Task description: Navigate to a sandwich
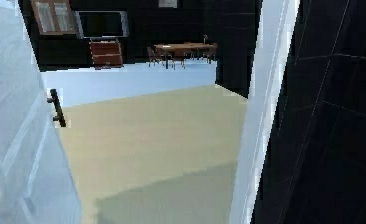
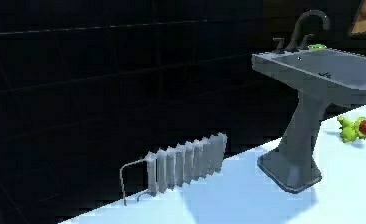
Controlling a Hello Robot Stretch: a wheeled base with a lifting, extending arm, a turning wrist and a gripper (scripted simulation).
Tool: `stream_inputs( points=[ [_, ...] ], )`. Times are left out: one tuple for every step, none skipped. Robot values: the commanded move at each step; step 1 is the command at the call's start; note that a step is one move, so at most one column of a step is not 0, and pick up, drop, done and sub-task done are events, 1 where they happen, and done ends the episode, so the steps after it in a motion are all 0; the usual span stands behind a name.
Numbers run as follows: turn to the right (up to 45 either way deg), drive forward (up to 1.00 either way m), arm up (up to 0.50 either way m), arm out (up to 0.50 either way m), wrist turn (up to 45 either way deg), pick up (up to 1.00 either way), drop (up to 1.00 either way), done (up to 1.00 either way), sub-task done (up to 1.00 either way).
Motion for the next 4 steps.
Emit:
stream_inputs(
  points=[
    [0.0,0.65,0.0,0.0,0.0,0.0,0.0,0.0,0.0],
    [-33.0,0.0,0.0,0.0,0.0,0.0,0.0,0.0,0.0],
    [0.0,1.0,0.0,0.0,0.0,0.0,0.0,0.0,0.0],
    [45.0,0.0,0.0,0.0,0.0,0.0,0.0,0.0,0.0]
  ],
)
